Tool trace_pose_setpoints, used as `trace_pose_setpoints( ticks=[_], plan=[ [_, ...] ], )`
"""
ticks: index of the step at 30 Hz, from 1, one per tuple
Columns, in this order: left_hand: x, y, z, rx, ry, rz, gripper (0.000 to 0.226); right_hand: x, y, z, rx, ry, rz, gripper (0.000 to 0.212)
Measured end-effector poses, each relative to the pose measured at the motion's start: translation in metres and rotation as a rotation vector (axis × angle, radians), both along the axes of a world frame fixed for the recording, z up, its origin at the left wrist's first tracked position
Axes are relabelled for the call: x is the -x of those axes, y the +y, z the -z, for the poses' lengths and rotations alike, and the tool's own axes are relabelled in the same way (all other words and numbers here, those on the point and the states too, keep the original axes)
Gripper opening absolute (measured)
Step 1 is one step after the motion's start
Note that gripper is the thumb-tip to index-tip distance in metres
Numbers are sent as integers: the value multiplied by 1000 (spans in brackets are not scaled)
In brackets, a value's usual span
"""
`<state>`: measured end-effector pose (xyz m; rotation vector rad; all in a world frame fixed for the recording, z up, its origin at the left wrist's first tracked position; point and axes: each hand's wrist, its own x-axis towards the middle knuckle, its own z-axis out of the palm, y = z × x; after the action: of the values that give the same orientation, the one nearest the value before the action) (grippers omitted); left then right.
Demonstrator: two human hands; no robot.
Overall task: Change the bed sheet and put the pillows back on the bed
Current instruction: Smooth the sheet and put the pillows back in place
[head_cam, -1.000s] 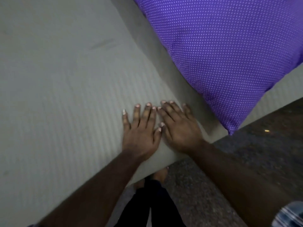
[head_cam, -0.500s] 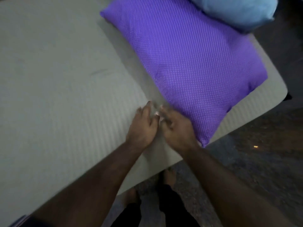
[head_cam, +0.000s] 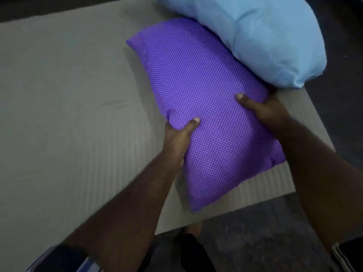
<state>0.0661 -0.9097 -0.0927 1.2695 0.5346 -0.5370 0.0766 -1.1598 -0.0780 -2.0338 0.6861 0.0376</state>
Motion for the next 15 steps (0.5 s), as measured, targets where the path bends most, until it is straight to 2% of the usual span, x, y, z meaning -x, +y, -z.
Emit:
trace_pose_setpoints(
  ticks=[2,3,8,12,15],
  plan=[
    [-7,6,-9,-108,-89,-113,46,-9,13,10,-104,19,-15,103],
    [-10,14,-14,-163,-125,-162,36,-13,24,15,-130,7,-14,96],
    [-15,91,-55,-353,-267,-265,24,3,132,1,-206,-137,28,64],
    [14,179,-90,-503,-330,-340,19,29,233,-26,-344,-255,-75,37],
    [49,255,-105,-583,-316,-453,19,42,311,-49,-392,-299,-216,30]
  ],
)
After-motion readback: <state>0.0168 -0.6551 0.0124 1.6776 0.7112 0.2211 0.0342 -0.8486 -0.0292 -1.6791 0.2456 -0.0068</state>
